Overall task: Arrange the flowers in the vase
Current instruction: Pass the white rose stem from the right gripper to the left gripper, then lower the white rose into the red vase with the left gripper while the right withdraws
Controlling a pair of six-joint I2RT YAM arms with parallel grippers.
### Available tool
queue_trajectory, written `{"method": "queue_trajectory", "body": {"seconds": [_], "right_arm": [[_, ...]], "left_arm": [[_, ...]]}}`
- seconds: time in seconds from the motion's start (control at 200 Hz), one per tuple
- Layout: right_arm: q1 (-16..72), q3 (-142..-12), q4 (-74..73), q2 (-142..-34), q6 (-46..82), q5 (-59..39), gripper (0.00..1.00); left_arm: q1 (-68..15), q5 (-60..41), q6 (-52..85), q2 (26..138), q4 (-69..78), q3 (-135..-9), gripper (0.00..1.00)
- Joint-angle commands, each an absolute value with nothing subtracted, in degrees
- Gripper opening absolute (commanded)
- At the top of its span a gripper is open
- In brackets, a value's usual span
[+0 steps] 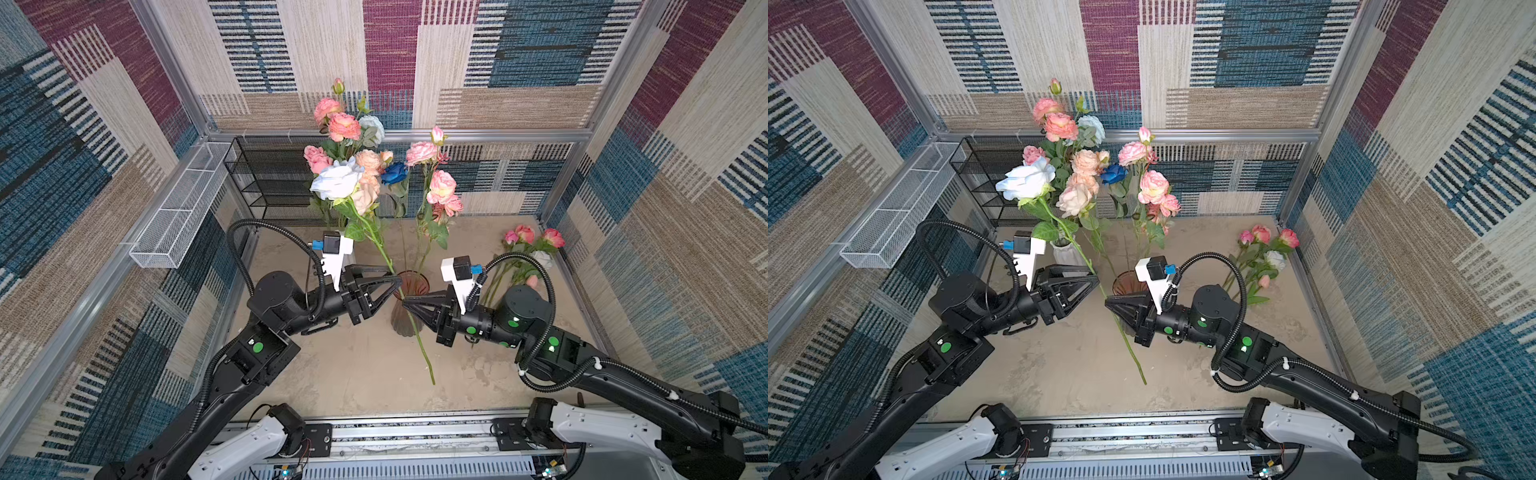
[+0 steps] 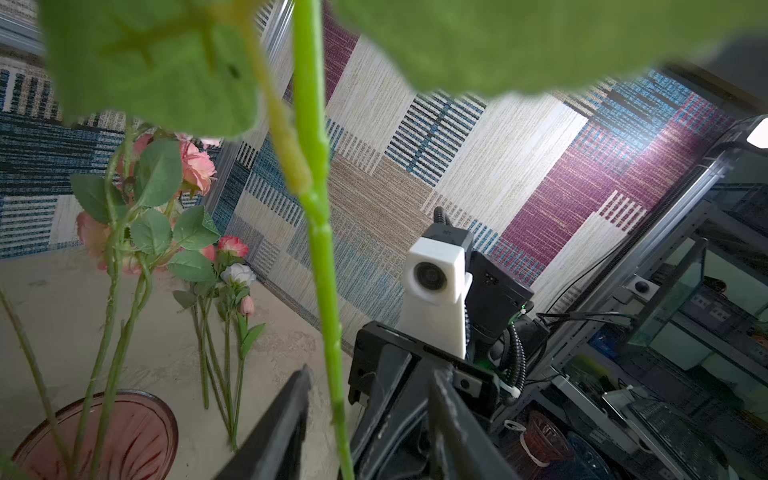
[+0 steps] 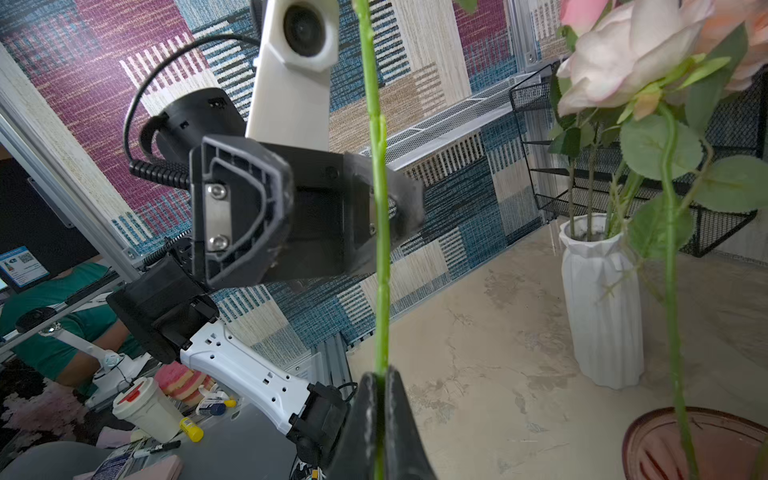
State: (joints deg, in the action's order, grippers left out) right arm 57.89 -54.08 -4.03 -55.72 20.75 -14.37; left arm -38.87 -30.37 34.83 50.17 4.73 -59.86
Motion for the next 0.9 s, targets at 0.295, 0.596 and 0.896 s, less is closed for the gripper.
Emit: {"method": "queue_trajectory", "body": {"seconds": [0.295,0.596,0.896], "right_arm": [[58.2,-52.3,-3.4,-54.1,21.5,-7.1,0.3],[58.2,-49.0,2.1,-46.7,21.0,3.7,0.48],[58.2,-48.0,6.4,-39.2,21.4,8.4,0.48]], "left_arm": [[-39.1,-28.7,30.9,50.3,4.0,-61.8,0.0],[-39.1,-20.8,16.7,55.8,-7.8,-74.1,0.0],[-39.1,-13.0,4.8,69.0,-11.7,-92.2,0.0]]}}
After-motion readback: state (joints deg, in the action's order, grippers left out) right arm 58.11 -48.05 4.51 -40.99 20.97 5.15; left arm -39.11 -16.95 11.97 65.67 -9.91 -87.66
